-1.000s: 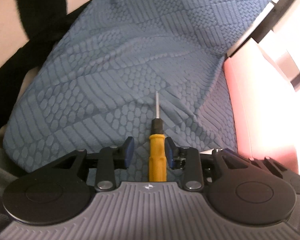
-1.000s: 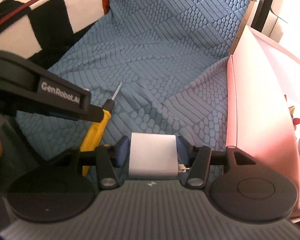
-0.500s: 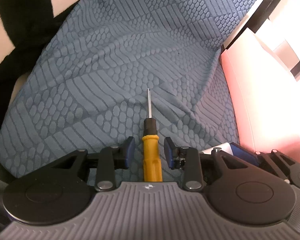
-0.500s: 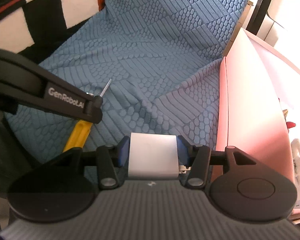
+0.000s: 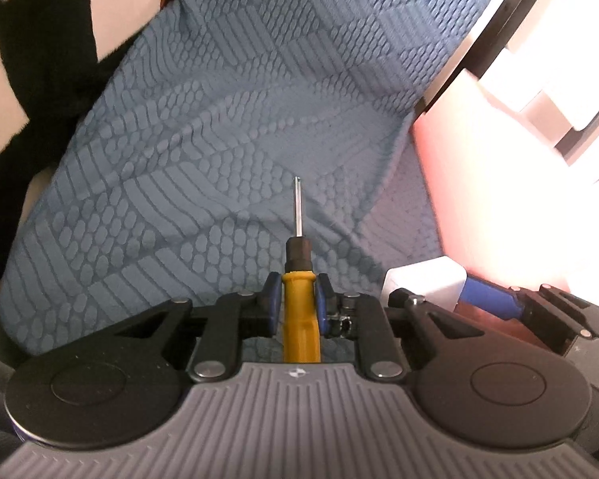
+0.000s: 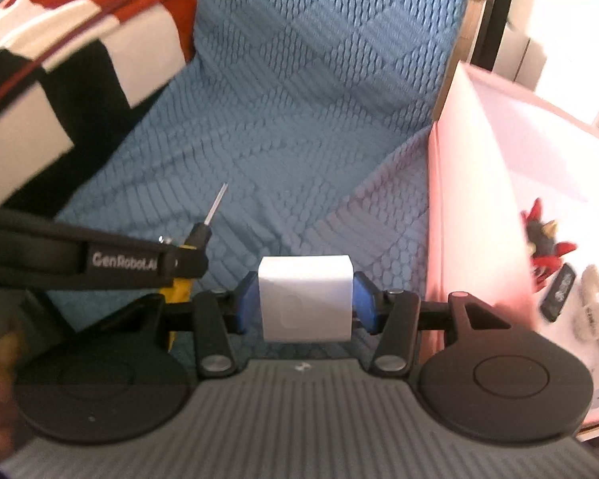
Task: Organize rigid objects
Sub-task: 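Lift the screwdriver with left gripper while right gripper lifts the cube charger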
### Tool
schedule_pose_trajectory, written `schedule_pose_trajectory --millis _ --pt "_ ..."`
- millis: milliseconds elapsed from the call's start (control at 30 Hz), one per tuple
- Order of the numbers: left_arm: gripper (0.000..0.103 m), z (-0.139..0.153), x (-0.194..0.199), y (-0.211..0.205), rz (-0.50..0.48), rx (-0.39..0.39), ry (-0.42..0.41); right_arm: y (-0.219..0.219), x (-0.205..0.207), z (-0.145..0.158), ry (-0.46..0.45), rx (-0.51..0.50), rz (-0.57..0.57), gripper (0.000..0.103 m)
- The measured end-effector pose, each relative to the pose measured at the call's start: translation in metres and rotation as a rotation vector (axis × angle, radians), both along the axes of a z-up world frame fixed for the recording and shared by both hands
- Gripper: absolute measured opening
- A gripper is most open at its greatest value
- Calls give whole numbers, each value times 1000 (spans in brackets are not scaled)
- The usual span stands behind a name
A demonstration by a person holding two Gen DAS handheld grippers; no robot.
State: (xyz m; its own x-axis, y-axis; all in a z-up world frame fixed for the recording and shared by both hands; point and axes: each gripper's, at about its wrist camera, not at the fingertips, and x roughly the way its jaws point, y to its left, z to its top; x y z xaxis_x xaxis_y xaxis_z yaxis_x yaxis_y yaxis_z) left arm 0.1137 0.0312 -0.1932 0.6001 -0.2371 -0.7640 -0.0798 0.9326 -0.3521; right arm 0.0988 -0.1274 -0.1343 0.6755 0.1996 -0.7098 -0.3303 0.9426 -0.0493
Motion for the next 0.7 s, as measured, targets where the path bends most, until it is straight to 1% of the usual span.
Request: schedule_pose_trajectory --millis 67,167,267,400,500,600,700 --pt "21 6 -4 4 12 -15 -10 -1 -5 10 -11 15 1 53" --pt "21 22 -14 2 10 29 -57 -3 -13 28 -41 28 4 53" --pt "21 42 -25 4 16 30 -97 -3 -24 48 -79 41 2 53" --pt "21 67 -47 10 41 -3 -149 -1 -42 72 -121 55 18 53" --pt "21 83 -62 17 52 -29 -182 -5 -57 87 -133 80 14 53" --pt "21 97 -79 21 68 -5 -210 -10 -70 98 -155 95 0 53" --pt "21 105 -93 24 79 -31 -219 -12 -82 104 -158 107 -5 53"
